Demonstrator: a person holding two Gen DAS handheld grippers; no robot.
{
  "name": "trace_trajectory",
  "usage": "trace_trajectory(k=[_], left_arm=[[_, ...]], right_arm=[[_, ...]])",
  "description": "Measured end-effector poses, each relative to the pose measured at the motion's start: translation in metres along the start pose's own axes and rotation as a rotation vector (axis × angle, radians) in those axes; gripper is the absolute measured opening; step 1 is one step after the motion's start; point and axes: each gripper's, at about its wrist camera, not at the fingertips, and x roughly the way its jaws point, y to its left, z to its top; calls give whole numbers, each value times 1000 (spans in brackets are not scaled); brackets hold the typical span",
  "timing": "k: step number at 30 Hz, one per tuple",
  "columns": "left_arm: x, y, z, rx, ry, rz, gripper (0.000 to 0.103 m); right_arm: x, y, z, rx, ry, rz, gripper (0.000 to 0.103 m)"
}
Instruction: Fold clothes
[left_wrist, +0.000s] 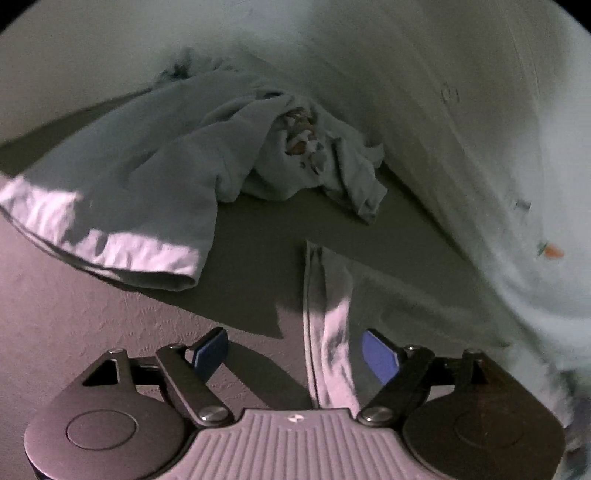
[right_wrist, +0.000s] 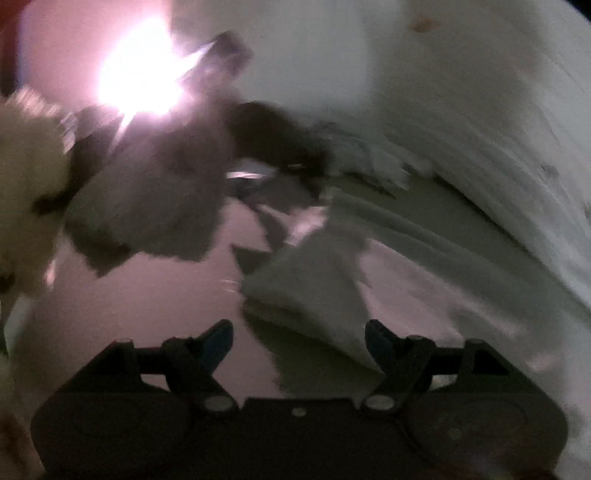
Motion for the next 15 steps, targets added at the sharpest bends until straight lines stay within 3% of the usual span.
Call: trace_trajectory(k=[3,5,9,11,12,13,15], left_arm=[[0,7,2,-40,3,-44,86],[1,7,2,-31,4,-58,87],[4,2,1,14,5,-65,93],[6,0,4,27,23,-58,93],[7,-1,6,26,40,-57,92],[7,0,9,14,64,-64,92],[7,6,15,-38,117,-101,92]], right_arm=[[16,9,6,-24,16,17,74],[27,9,8,5,32,17,73],[44,4,11,13,75,42,61],[43,5,16,31,97,89,41],[43,5,18,38,109,96,14],[43,4,20,41,122,76,8],[40,-4,22,80,140,91,7]])
